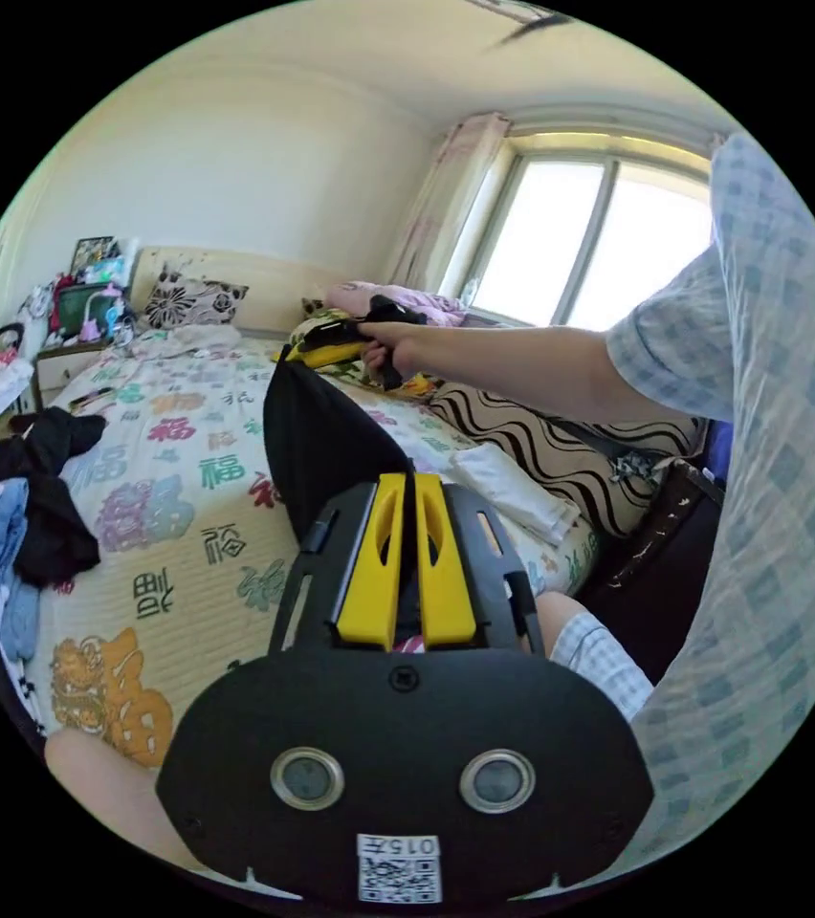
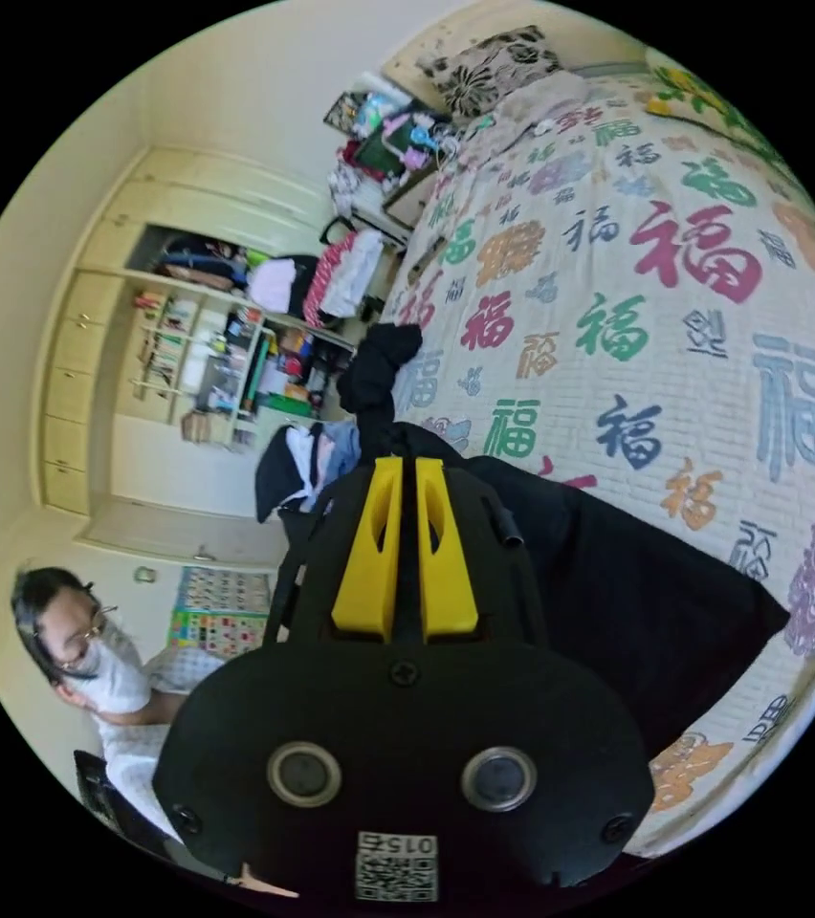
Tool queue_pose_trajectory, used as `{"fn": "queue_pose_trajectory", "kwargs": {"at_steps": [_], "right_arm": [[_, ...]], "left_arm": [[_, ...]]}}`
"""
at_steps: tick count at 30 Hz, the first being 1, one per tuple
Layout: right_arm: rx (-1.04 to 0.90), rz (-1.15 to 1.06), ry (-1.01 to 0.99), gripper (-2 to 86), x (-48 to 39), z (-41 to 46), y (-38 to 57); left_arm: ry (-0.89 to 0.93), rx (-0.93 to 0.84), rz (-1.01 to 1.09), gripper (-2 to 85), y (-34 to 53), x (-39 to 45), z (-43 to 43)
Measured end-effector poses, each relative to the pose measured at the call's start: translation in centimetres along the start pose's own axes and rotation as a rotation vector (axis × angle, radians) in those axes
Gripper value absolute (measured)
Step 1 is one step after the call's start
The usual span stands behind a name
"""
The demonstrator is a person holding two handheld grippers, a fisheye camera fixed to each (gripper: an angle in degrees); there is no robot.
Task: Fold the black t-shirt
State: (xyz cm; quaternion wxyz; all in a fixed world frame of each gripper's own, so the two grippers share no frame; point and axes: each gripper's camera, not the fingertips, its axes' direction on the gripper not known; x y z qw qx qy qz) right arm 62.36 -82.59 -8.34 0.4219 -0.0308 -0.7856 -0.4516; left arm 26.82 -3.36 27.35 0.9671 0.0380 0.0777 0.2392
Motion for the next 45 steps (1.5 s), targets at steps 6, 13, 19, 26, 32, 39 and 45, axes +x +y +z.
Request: {"fn": "queue_pose_trajectory", "kwargs": {"at_steps": [6,13,19,26,32,39,45], "right_arm": [[0.131,0.149,-0.064,2.2,14.0,-10.8,7.3],[0.273,0.404,-0.010,8.4,27.1,-14.4,14.7],[0.192,0.192,0.185,8.6,25.2,-15.7,16.9],[0.001,0.224,0.343,7.3,26.6,-11.2,19.8],[0.073,0.080,0.415,7.9,22.5,-12.1,28.2],[-0.121,0.208,0.558,8.8,24.6,-8.0,34.4],[0.031,0.434,0.330,5.6,28.8,-10.3,38.2]], "left_arm": [[0.103,-0.114,0.161,-0.3,-1.3,9.8,11.4],[0.077,-0.453,0.294,-0.1,2.3,17.2,27.4],[0.050,-0.503,0.345,0.6,2.7,19.4,31.5],[0.039,-0.600,0.393,6.4,2.9,19.3,34.6],[0.158,-0.447,0.282,7.4,-1.1,11.8,28.0],[-0.184,-0.550,-0.200,13.0,-0.9,-2.8,28.1],[0.094,-0.627,-0.485,5.4,0.4,-9.6,30.8]]}}
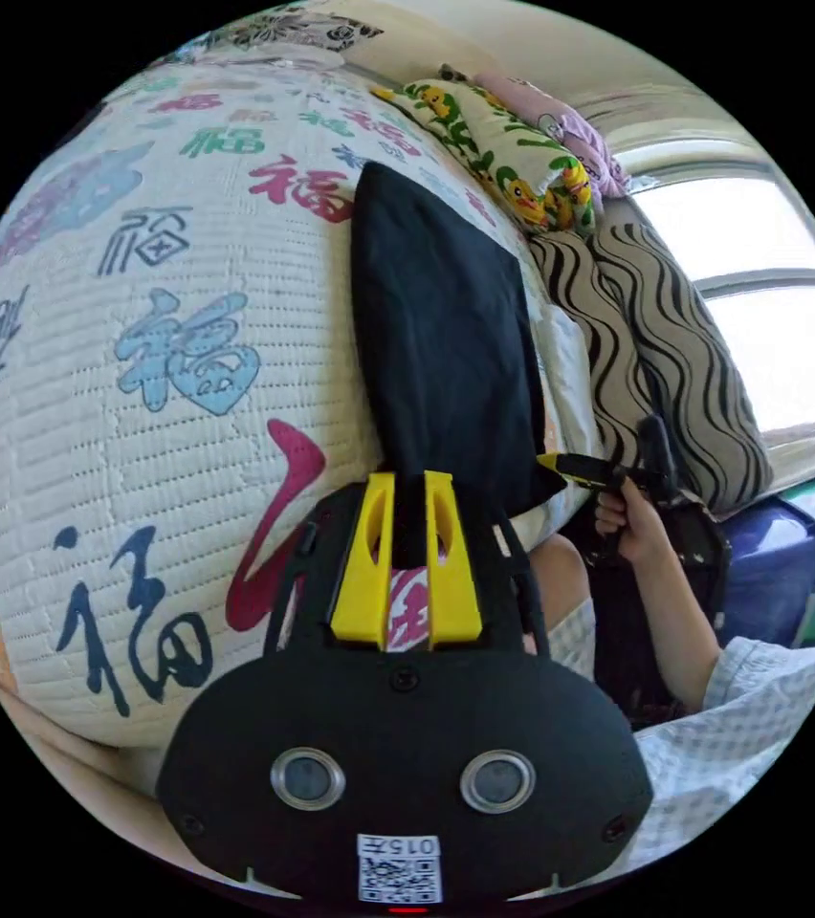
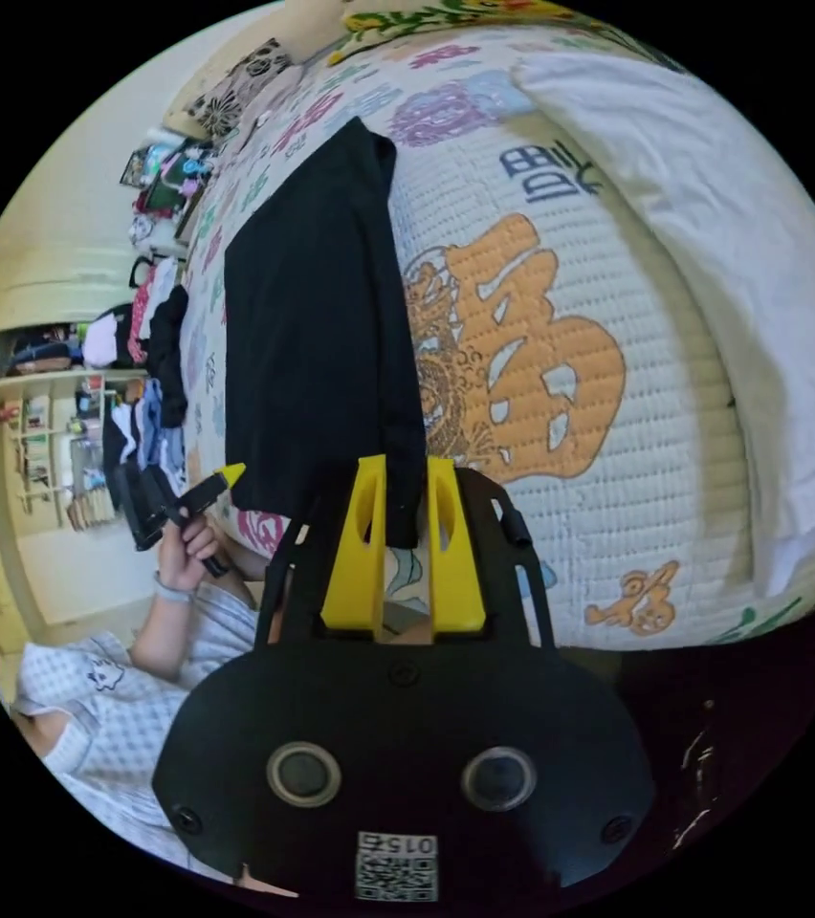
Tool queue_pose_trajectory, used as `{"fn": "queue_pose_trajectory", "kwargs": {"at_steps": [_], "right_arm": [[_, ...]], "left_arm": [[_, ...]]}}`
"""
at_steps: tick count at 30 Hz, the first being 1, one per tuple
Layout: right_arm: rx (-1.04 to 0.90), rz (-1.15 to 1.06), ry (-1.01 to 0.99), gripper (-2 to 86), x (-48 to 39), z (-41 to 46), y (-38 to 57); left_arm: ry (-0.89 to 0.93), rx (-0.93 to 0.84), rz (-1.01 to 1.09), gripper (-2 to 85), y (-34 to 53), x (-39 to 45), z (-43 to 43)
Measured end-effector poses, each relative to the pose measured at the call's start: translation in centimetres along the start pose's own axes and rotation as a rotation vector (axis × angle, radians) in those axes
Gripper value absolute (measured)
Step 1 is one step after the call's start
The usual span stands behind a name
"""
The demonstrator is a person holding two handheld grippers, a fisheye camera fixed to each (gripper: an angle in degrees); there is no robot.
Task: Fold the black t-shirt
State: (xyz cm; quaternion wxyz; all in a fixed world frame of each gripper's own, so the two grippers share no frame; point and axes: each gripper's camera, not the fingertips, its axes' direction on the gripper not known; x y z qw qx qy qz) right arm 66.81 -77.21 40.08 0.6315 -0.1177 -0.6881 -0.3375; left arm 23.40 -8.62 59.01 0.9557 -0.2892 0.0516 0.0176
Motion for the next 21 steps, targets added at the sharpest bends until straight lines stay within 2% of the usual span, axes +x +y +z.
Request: {"fn": "queue_pose_trajectory", "kwargs": {"at_steps": [1,4,9,12,14,16,21], "right_arm": [[-0.025,0.006,-0.054,3.0,0.7,0.4,0.3],[-0.084,0.005,-0.220,1.5,1.8,1.1,1.2],[-0.185,-0.105,-0.216,0.9,0.4,1.0,5.4],[-0.278,-0.133,-0.209,1.2,-0.1,2.6,8.8],[-0.353,-0.138,-0.166,1.9,0.4,4.3,10.3],[-0.331,-0.118,-0.100,3.0,1.0,4.2,10.4],[-0.042,-0.139,-0.074,9.0,2.2,-0.3,7.5]], "left_arm": [[0.099,-0.048,-0.021,3.7,-0.6,-1.0,0.3],[0.126,-0.033,-0.003,2.1,-1.4,-2.6,-1.4],[0.138,-0.036,0.074,1.8,-0.9,-3.7,-7.2],[0.108,-0.139,0.088,2.8,1.1,-5.2,-8.8],[0.054,-0.207,-0.001,4.7,1.9,-7.5,-8.1],[0.045,-0.215,-0.056,6.5,1.8,-8.6,-8.3],[0.013,0.017,0.018,8.9,-2.9,-8.4,-13.1]]}}
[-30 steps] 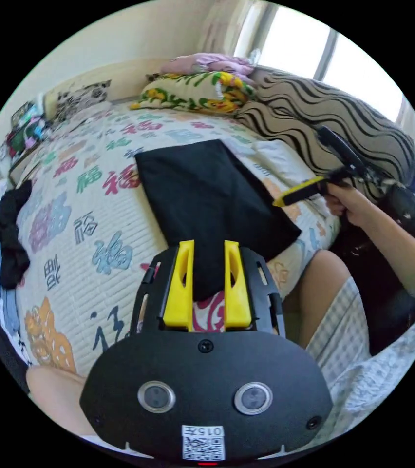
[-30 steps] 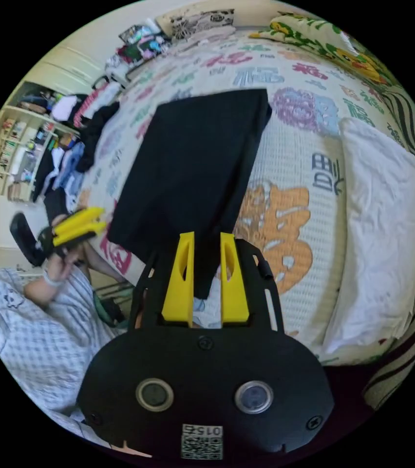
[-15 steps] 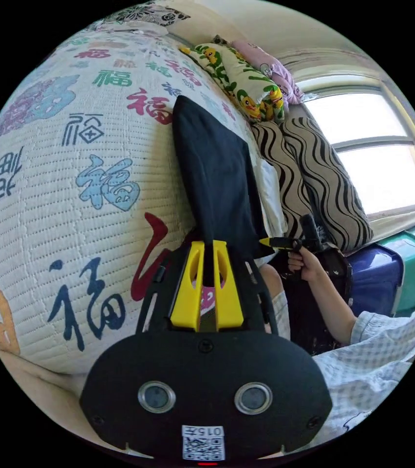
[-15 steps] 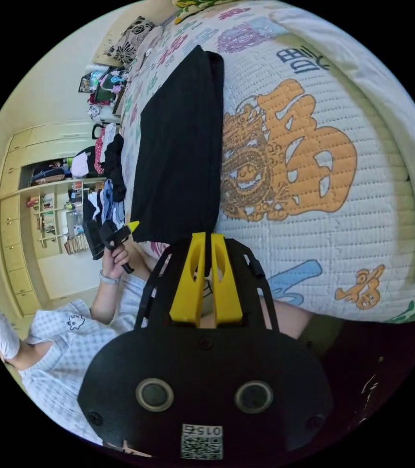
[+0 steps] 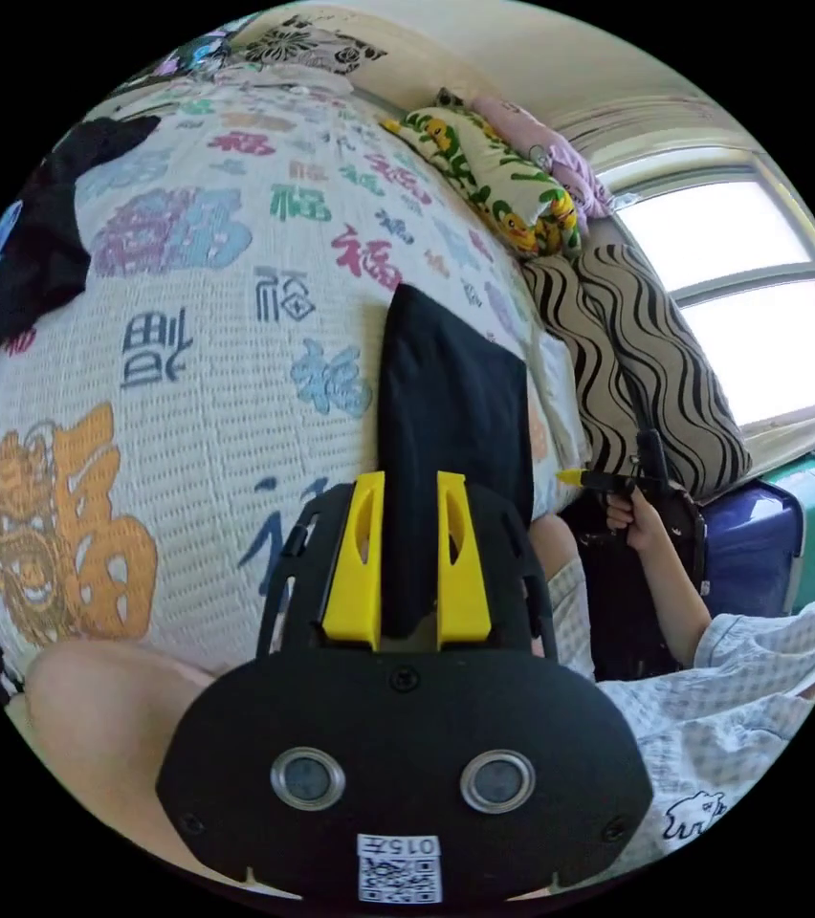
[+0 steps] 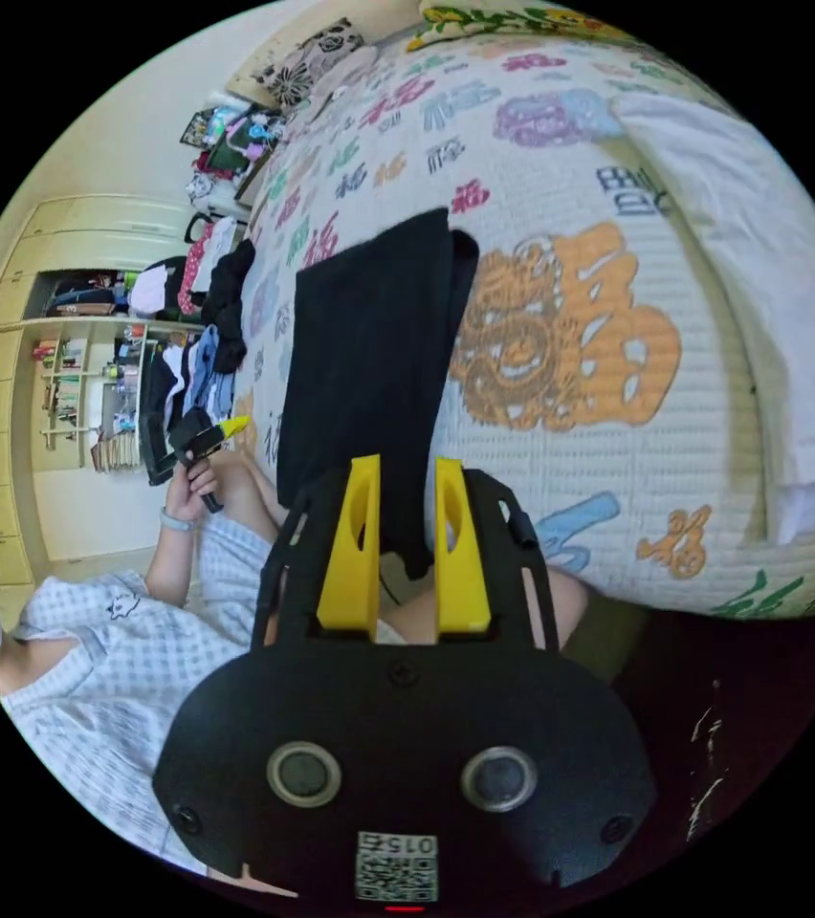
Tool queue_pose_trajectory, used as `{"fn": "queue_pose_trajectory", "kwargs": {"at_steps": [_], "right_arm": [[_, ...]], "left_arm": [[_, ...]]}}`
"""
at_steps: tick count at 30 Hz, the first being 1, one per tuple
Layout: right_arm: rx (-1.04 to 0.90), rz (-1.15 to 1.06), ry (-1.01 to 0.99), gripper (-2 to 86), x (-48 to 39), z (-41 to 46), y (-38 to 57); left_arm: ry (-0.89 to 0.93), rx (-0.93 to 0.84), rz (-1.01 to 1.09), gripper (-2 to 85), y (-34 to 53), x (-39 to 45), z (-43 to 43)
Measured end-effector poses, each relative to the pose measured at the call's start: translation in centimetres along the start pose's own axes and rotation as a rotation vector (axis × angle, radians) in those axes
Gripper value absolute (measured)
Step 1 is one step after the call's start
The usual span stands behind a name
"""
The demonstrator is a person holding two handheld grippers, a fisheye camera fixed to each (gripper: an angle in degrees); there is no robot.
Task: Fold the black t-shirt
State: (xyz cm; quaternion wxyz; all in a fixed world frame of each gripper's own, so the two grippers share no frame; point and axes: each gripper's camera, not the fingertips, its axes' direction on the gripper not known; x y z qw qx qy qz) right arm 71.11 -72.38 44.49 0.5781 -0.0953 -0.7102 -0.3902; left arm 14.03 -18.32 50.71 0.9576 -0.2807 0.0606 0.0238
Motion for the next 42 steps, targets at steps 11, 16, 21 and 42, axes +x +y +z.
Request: {"fn": "queue_pose_trajectory", "kwargs": {"at_steps": [11,16,21,42], "right_arm": [[0.031,0.025,-0.052,11.7,4.4,2.4,-10.0],[0.006,-0.006,-0.170,5.9,6.0,4.1,-8.3],[0.023,0.021,-0.278,4.4,6.9,4.6,-6.4],[0.381,-0.791,-0.017,4.3,-8.3,0.2,19.1]], "left_arm": [[-0.057,0.002,0.177,13.6,-17.7,1.4,3.0],[-0.008,-0.107,0.182,11.1,-18.3,0.6,4.9],[0.168,-0.134,0.125,3.5,-18.6,-0.4,3.0],[0.114,0.328,1.057,0.5,2.7,14.0,-19.6]]}}
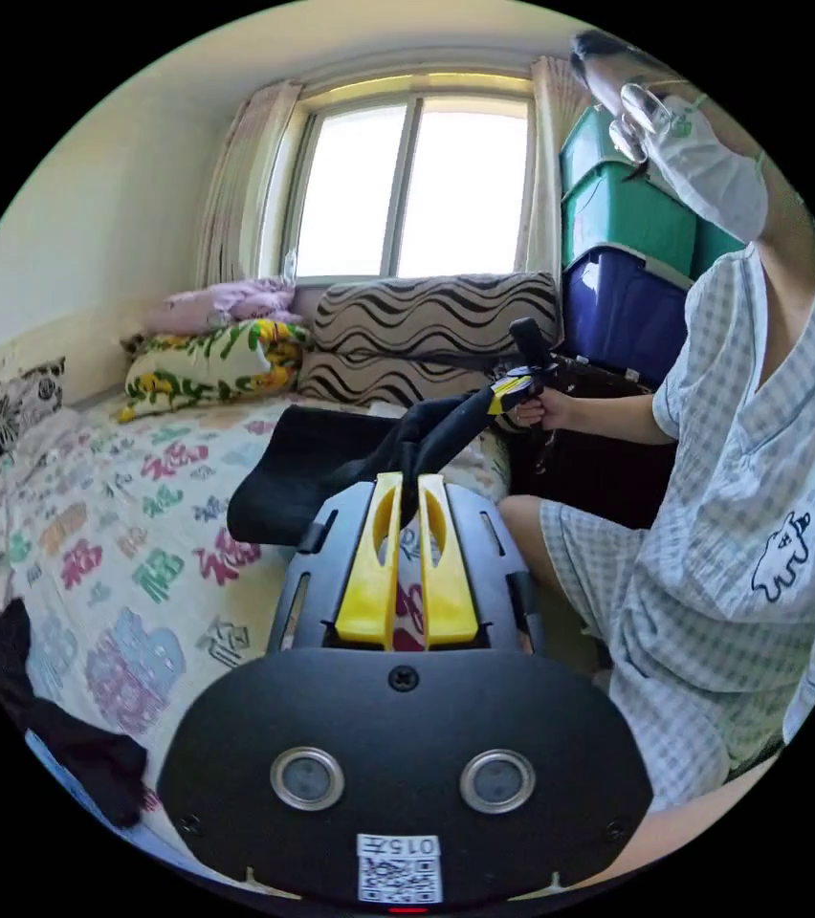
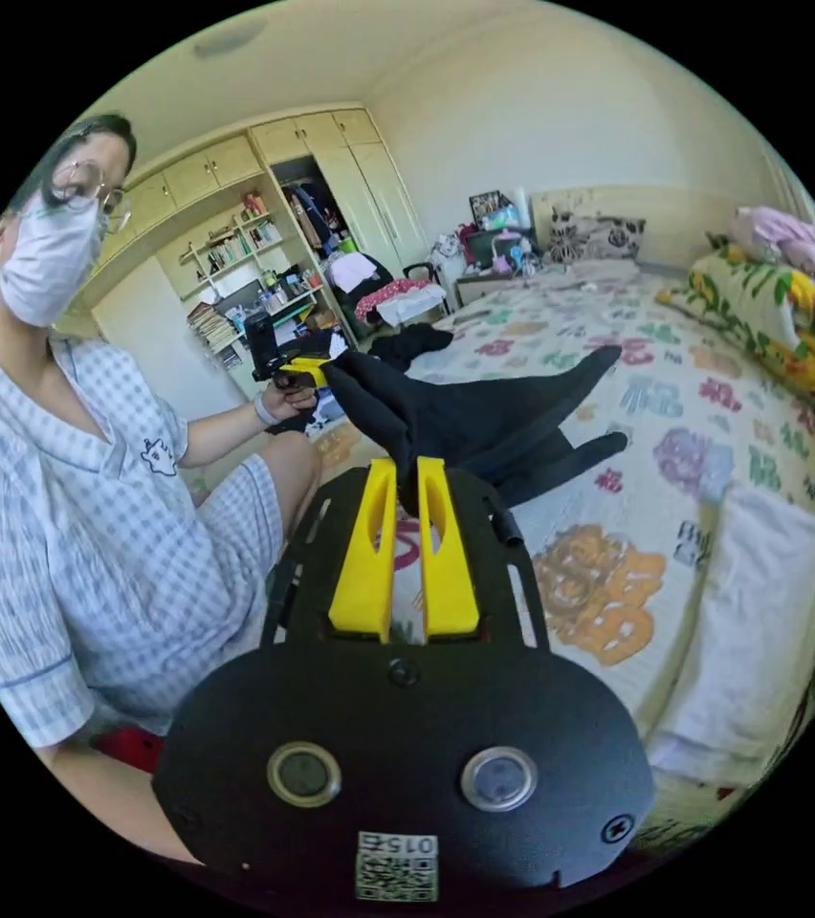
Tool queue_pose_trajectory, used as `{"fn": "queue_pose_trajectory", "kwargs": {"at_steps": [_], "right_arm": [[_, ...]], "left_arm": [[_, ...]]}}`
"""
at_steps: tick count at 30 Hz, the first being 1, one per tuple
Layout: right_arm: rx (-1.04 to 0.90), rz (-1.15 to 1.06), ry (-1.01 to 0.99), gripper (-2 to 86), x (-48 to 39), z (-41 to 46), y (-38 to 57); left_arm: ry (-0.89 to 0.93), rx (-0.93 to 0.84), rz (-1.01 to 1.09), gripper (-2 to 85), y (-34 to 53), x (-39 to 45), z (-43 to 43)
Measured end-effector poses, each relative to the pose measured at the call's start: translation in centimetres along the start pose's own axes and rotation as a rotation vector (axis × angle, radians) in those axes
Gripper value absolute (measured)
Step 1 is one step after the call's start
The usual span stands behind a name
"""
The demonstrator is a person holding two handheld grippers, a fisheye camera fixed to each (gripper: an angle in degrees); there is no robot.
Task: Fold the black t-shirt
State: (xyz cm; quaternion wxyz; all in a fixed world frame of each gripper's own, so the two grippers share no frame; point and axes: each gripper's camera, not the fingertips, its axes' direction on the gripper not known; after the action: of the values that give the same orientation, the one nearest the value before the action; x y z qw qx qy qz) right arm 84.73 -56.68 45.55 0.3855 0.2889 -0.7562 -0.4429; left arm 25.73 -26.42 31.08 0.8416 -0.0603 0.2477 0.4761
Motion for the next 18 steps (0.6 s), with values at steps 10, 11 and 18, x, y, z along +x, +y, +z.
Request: {"fn": "queue_pose_trajectory", "kwargs": {"at_steps": [10,11,18], "right_arm": [[-0.168,0.273,-0.223,3.9,-4.7,5.1,8.8],[-0.188,0.244,-0.227,4.0,-4.9,5.1,8.3],[-0.409,0.165,-0.248,4.3,-5.6,8.3,7.7]], "left_arm": [[0.157,-0.193,-0.277,0.2,6.6,6.5,-0.8],[0.167,-0.212,-0.257,0.2,6.1,6.4,-0.9],[0.277,-0.415,-0.252,0.1,6.0,5.4,1.0]]}}
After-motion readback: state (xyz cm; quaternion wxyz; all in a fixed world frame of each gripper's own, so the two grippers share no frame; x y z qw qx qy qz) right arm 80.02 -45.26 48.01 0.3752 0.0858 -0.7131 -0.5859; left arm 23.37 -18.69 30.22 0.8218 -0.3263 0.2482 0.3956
